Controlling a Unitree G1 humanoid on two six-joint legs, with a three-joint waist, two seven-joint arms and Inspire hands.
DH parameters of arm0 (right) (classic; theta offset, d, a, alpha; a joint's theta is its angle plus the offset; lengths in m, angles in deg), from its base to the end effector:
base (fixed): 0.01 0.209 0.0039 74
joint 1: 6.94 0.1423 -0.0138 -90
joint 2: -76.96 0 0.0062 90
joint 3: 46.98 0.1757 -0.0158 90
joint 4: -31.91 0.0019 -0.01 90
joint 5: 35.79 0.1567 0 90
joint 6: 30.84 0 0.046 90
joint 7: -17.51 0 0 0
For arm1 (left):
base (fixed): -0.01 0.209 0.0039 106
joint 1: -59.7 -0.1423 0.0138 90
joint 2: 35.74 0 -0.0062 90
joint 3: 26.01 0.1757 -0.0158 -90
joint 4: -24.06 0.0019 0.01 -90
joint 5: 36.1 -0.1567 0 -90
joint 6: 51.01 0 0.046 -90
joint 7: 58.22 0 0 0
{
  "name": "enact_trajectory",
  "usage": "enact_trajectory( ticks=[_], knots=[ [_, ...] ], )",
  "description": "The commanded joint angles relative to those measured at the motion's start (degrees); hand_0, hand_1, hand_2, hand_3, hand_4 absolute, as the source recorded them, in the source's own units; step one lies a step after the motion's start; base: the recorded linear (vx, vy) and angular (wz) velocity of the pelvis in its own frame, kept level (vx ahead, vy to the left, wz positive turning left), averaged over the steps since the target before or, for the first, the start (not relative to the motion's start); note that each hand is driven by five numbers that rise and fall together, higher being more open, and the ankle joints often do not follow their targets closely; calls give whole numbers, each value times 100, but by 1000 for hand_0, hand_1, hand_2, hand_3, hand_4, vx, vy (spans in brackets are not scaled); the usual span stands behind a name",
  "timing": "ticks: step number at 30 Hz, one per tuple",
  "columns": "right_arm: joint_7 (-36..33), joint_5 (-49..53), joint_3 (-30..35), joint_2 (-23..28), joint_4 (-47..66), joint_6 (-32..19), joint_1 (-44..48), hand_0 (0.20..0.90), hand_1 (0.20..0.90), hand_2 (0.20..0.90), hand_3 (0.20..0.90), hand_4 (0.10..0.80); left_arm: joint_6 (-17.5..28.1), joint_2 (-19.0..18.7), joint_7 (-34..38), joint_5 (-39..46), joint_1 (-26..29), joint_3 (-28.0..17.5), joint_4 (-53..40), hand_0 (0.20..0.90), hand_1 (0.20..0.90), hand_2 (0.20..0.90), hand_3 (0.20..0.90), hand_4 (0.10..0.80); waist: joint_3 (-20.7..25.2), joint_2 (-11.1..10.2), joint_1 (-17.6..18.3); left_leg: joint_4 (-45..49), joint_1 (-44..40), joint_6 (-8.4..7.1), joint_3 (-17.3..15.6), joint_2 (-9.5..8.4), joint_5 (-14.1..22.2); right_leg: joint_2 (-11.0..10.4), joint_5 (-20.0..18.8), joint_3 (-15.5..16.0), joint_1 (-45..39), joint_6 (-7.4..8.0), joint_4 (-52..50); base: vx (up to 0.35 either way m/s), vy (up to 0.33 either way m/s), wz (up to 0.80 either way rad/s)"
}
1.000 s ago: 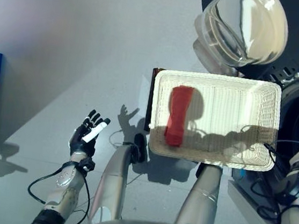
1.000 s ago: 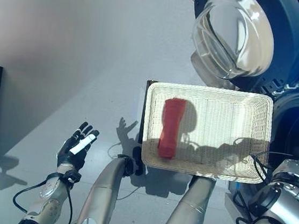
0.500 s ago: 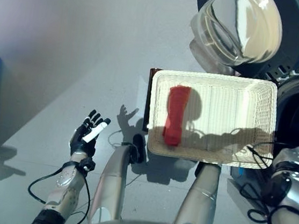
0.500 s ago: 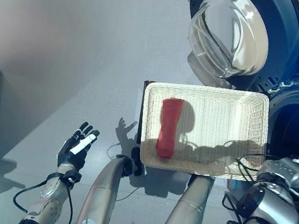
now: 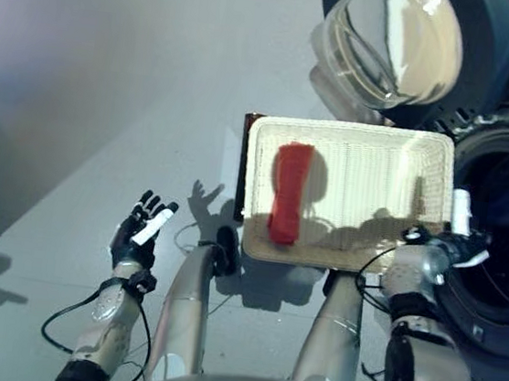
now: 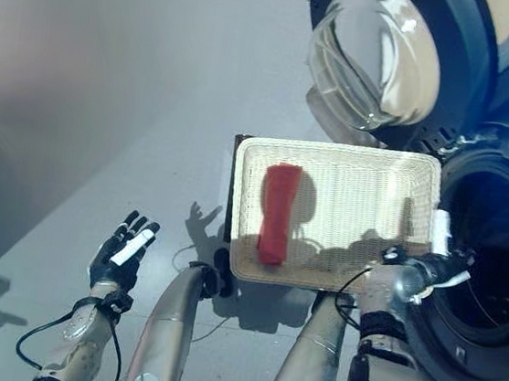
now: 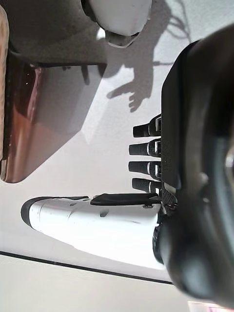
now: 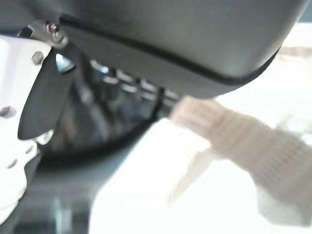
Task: Pick up the clothes and place them into the washing machine
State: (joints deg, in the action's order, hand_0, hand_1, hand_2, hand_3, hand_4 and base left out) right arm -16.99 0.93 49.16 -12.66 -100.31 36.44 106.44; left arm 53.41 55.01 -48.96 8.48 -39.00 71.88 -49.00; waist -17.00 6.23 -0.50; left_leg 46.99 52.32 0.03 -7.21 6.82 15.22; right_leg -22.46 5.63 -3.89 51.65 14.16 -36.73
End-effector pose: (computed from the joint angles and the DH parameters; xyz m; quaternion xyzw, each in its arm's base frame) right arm 0.2813 -0.2367 0.0390 0.1883 -0.0116 -0.4329 0.8814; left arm 0.1710 0.1985 -0.0235 -0.2239 0.1241 0.1591 0.9535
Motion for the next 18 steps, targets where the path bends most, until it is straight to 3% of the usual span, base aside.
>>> enact_trajectory(
  ticks=[1, 2, 3, 7, 9, 10, 11, 12, 13, 14, 15, 17, 18],
  knots=[
    [-64, -967, -305, 36, 763, 50, -94, 900, 900, 900, 900, 800, 602, -192, 123, -346, -157, -437, -326, 900, 900, 900, 900, 800, 153, -48, -85, -790, -83, -600, 436, 236, -668, -63, -161, -107, -137, -390, 109, 82, -22, -5],
    [-6, -1093, -452, -18, 828, 123, -113, 900, 900, 900, 900, 800, 601, -185, 131, -371, -148, -451, -314, 900, 900, 900, 900, 800, 181, -53, -97, -707, -123, -639, 454, 266, -461, -55, 39, -113, -154, -365, -2, -25, -4, -5],
    [20, -1280, -606, -59, 930, 209, -152, 900, 900, 900, 900, 800, 608, -173, 153, -408, -138, -471, -336, 900, 900, 900, 900, 800, 168, -68, -80, -789, -46, -596, 437, 235, -691, -62, -192, -117, -90, -394, 108, 0, 0, 0],
    [91, -1831, -1046, -177, 902, 517, -156, 900, 900, 900, 900, 800, 610, -133, 160, -474, -117, -511, -305, 900, 900, 900, 900, 800, 198, -78, -98, -772, -11, -594, 419, 243, -699, -57, -208, -121, -38, -401, 98, -15, 0, 2],
    [105, -2034, -1210, -228, 814, 664, -91, 900, 900, 900, 900, 800, 602, -108, 177, -483, -100, -527, -282, 900, 900, 900, 900, 800, 229, -75, -123, -682, -58, -633, 431, 280, -481, -45, 9, -128, -53, -377, -29, 43, -9, 1],
    [68, -2179, -1294, -241, 691, 748, -9, 900, 900, 900, 900, 800, 608, -106, 189, -504, -72, -531, -274, 900, 900, 900, 900, 800, 221, -71, -123, -772, -2, -587, 407, 247, -701, -49, -217, -127, -1, -405, 86, -111, 20, 3],
    [42, -2276, -1370, -291, 580, 817, 57, 900, 900, 900, 900, 800, 605, -89, 202, -514, -56, -533, -263, 900, 900, 900, 900, 800, 229, -64, -136, -765, 8, -585, 402, 246, -702, -48, -215, -131, 10, -407, 82, 0, 0, 0],
    [33, -2350, -1435, -342, 422, 902, 132, 900, 900, 900, 900, 800, 595, -74, 213, -525, -39, -525, -234, 900, 900, 900, 900, 800, 261, -50, -168, -679, -45, -628, 417, 274, -483, -42, 10, -130, -23, -380, -49, 0, 0, 0],
    [-19, -2457, -1507, -400, 210, 999, 266, 900, 900, 900, 900, 800, 599, -65, 232, -541, -4, -512, -232, 900, 900, 900, 900, 800, 252, -42, -172, -762, 20, -582, 394, 243, -704, -54, -213, -129, 21, -408, 66, 0, 0, 0],
    [-53, -2501, -1576, -461, 65, 1055, 380, 900, 900, 900, 900, 800, 602, -59, 238, -542, 24, -500, -245, 900, 900, 900, 900, 800, 262, -21, -194, -758, 33, -581, 402, 237, -707, -56, -214, -129, 25, -407, 64, 0, 0, 0],
    [-80, -2546, -1631, -533, -69, 1117, 458, 900, 900, 900, 900, 800, 603, -49, 243, -535, 24, -496, -265, 900, 900, 900, 900, 800, 296, 2, -235, -665, -12, -622, 425, 259, -488, -48, 9, -130, -3, -379, -66, 92, 0, -2],
    [-66, -2532, -1669, -594, -224, 1134, 545, 900, 900, 900, 900, 800, 610, -54, 243, -532, 27, -497, -275, 900, 900, 900, 900, 800, 302, 11, -256, -664, -6, -619, 428, 252, -491, -50, 8, -132, -2, -378, -68, -8, 11, 1],
    [-21, -2490, -1772, -733, -556, 1182, 770, 900, 900, 900, 900, 800, 604, -77, 235, -524, 12, -495, -295, 900, 900, 900, 900, 800, 303, 42, -300, -778, 51, -569, 406, 207, -726, -70, -222, -116, 33, -403, 69, -111, 25, -1]
  ],
)
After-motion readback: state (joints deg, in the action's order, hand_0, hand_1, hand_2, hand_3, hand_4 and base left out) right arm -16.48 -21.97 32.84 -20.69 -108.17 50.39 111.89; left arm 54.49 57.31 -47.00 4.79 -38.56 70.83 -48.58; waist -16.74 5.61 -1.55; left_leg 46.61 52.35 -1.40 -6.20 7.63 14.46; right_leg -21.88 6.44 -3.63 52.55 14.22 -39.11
